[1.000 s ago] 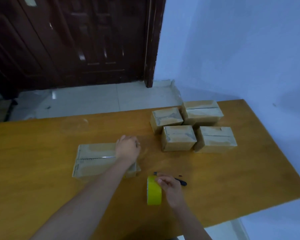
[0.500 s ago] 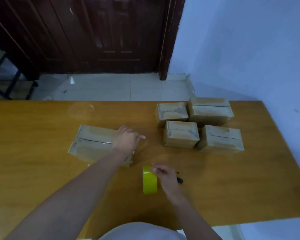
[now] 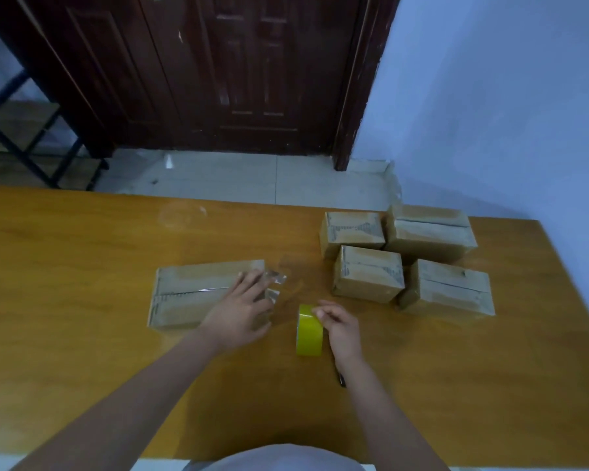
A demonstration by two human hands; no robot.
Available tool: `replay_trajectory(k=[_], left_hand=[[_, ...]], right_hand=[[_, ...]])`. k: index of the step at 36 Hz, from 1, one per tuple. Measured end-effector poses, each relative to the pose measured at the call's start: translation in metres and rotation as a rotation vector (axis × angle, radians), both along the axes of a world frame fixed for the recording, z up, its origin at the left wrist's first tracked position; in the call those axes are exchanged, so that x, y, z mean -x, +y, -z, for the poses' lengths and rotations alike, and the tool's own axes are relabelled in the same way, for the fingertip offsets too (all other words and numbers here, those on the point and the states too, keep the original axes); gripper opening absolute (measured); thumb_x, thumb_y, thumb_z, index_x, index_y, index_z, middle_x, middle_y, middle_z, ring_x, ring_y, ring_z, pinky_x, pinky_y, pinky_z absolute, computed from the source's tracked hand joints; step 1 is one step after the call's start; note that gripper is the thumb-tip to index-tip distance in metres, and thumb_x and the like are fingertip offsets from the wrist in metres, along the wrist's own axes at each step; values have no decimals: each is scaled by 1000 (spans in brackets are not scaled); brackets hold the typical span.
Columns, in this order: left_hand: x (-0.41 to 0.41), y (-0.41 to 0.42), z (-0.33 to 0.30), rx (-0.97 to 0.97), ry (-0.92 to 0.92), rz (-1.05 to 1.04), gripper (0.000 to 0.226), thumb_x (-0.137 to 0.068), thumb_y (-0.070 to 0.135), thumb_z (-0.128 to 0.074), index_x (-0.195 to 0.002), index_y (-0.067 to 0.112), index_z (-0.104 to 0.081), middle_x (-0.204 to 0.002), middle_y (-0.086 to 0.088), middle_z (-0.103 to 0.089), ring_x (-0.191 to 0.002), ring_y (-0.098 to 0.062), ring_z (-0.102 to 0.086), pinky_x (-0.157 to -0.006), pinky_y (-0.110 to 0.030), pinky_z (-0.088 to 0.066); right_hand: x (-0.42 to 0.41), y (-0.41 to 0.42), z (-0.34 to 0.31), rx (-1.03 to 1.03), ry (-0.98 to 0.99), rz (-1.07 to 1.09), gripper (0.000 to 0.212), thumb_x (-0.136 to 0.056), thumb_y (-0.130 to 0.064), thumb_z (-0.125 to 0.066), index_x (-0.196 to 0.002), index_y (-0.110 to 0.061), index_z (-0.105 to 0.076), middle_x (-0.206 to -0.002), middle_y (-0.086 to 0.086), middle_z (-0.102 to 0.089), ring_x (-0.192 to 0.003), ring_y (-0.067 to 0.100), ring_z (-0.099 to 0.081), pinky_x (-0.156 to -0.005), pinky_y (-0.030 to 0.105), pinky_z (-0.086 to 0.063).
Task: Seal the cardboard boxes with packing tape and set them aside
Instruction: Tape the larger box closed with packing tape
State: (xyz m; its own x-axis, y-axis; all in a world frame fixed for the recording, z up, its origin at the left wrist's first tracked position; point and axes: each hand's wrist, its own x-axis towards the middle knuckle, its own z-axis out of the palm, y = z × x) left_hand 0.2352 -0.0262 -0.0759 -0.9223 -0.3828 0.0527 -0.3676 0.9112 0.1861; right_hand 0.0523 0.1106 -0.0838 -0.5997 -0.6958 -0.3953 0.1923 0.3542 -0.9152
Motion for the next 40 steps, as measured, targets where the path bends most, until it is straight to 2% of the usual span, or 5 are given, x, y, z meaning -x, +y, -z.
replay_trajectory(k=[5,12,27,34,40], left_hand=[[10,8,9,58,113,-86,34,-88,34,-43,-75,15,-69,-127,-10,-61,-130,-30,-36,-104,-57,-36],[33,36,4,-23,266,-406,49,-78,18,-42,-122,9,-63,-122,-4,-64,-123,-26,-53,-108,-36,-30],[-55,26,-5,-285,335,-347,49,-47,-18,-50,-66,26,-61,-88,16,-56,-92,-9,-51,-52,-28,-47],[-96,11,-30,-315,505,-670,35,-61,5,-50,-84,28,-62,-94,14,-59,-88,-12,-56,-72,-30,-47],[-59,-11,-48,-423,-236,-996,112,-70,84,-47,-152,19,-7,-156,-14,-14,-142,-33,-16,-113,-51,-16]], right_hand=[[-4,2,2,-19,8,-32,21,-84,-3,-66,-73,-20,-71,-105,1,-65,-100,16,-58,-83,26,-42],[-8,1,7,-36,-20,-42,22,-84,-1,-65,-72,-19,-71,-104,1,-64,-99,17,-58,-86,29,-46],[11,-26,-15,15,-36,-26,17,-87,-3,-62,-79,-14,-72,-110,-5,-66,-107,14,-58,-96,36,-45],[1,-36,-15,18,-46,-3,17,-86,0,-63,-77,-10,-73,-106,-3,-68,-107,25,-60,-98,49,-46],[-17,-48,-21,20,-43,-31,20,-86,2,-61,-77,-11,-73,-108,0,-67,-108,28,-59,-98,48,-46]])
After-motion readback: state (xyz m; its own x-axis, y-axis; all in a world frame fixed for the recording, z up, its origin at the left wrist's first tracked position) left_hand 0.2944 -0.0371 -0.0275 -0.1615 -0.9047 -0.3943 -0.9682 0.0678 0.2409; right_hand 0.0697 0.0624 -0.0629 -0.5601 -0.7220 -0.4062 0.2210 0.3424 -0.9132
